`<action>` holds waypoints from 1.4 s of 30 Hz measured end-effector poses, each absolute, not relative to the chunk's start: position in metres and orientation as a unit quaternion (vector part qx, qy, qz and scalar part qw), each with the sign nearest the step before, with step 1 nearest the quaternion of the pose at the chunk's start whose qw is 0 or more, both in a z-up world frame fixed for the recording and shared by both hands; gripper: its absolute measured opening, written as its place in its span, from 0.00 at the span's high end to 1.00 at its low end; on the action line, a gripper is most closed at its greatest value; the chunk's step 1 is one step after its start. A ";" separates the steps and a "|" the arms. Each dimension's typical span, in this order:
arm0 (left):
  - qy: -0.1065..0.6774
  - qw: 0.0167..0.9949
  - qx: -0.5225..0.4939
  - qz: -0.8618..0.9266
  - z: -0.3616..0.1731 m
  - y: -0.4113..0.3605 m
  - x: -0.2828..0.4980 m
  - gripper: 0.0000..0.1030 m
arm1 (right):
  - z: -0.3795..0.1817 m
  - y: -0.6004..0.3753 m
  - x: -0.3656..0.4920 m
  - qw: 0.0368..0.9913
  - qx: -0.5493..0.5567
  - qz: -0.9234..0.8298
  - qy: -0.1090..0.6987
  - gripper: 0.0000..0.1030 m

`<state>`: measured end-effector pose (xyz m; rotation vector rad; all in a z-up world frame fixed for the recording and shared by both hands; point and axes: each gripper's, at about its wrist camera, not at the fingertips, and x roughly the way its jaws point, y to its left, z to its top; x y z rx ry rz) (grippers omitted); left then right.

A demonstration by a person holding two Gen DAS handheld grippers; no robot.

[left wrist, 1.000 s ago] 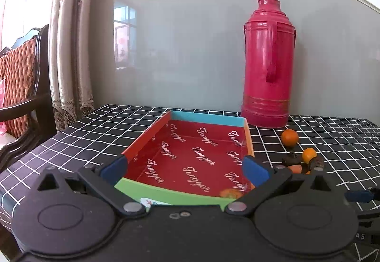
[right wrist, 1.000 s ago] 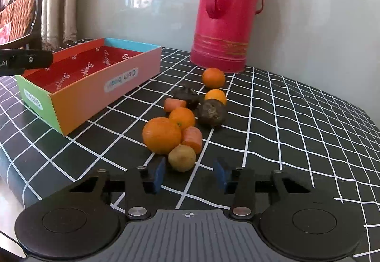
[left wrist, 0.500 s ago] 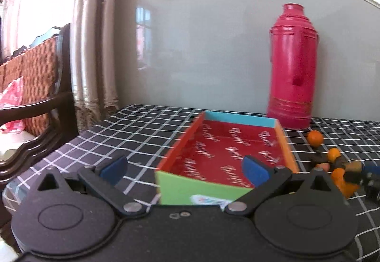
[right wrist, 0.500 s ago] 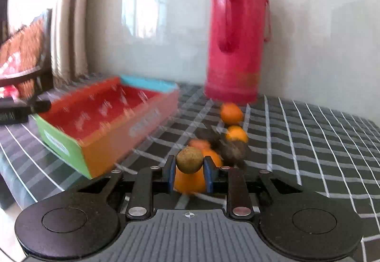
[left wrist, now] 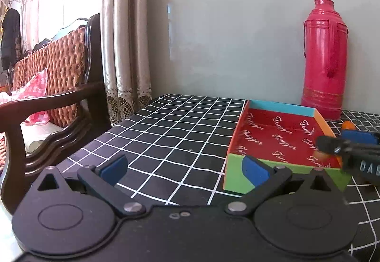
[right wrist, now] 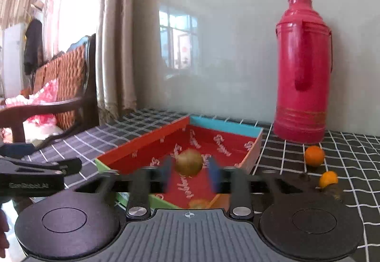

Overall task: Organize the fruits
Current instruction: 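Lower the tan fruit into the box and open the right tool, then grasp a mandarin orange from the cluster with the left tool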

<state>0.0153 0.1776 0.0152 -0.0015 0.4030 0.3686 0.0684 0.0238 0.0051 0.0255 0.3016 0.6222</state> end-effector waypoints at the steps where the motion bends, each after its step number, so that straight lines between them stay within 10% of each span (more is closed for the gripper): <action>1: 0.199 0.963 -0.003 0.181 0.016 0.177 0.015 0.06 | 0.006 0.022 0.066 0.943 0.018 0.302 0.139 0.26; 3: 0.197 0.965 -0.008 0.175 0.017 0.176 0.015 0.06 | 0.009 0.018 0.061 0.950 0.013 0.289 0.119 0.12; 33: 0.190 0.982 0.002 -0.006 0.013 0.031 0.042 0.06 | 0.008 -0.157 0.065 0.985 0.034 0.095 0.136 0.10; 42: 0.224 0.972 0.043 -0.059 -0.005 -0.031 0.060 0.21 | 0.004 -0.194 0.065 0.987 0.040 0.063 0.145 0.10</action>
